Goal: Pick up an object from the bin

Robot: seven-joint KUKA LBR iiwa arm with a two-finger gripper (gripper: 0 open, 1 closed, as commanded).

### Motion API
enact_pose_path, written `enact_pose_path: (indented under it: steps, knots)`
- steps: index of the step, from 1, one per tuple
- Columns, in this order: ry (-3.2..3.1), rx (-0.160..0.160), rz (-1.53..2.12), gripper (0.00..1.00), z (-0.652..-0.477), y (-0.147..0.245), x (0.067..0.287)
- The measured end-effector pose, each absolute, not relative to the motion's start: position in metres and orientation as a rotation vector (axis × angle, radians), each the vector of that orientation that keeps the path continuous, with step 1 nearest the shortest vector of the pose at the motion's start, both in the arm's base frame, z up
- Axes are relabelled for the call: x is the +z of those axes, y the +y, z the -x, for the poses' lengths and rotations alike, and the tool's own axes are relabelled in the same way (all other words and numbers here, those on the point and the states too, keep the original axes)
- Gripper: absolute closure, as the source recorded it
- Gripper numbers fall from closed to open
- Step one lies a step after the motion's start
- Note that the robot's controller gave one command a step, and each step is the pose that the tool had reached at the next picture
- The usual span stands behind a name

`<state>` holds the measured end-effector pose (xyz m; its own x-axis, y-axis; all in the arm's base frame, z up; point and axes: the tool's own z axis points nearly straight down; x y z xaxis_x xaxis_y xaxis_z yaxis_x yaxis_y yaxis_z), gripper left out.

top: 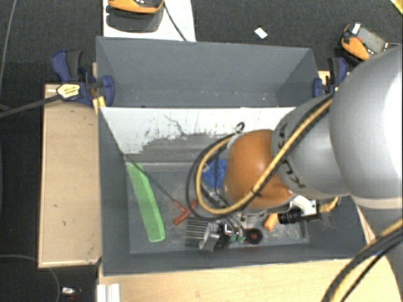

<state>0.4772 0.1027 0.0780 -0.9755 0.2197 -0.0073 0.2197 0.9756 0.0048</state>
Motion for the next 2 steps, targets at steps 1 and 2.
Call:
enact_pose_path:
  steps: [1,2]
  knots:
    - [2.895,0.024,-1.181,1.00,-0.4813,0.1379,0.0727]
    - [2.895,0.025,-1.182,1.00,-0.4813,0.1378,0.0727]
